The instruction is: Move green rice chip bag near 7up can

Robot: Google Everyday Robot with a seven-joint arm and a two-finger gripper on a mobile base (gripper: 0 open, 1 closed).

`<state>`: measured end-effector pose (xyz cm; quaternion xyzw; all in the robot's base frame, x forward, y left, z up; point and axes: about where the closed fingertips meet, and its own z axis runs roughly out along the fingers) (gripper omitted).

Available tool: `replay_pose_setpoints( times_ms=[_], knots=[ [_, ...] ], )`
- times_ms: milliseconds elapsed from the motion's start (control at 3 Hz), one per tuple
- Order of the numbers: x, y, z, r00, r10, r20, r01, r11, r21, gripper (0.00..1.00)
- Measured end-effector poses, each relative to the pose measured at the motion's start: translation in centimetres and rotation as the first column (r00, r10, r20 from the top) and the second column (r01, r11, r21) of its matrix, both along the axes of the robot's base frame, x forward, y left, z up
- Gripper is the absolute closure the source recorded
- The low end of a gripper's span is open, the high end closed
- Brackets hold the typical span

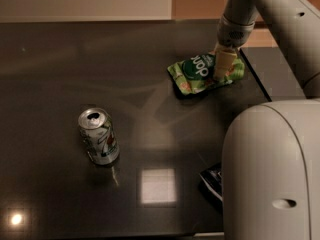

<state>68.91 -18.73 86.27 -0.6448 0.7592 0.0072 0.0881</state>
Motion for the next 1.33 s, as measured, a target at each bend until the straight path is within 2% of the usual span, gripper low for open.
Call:
replay_pose_setpoints(
  times_ms=[333,667,1000,1333],
  knots=[
    [-1.0,0.2,1.0,0.9996,0.027,0.008,-0.027,1.0,0.006,0.88],
    [-2.7,1.5,3.0,0.9953,0.09,0.034,-0.09,0.996,0.005,1.0],
    [-5.7,3.5,4.6,0.9796,0.192,0.061,-0.19,0.981,-0.037,1.0],
    [-9.6,5.7,4.9,0.9549,0.292,0.056,-0.287,0.955,-0.072,1.0]
  ],
)
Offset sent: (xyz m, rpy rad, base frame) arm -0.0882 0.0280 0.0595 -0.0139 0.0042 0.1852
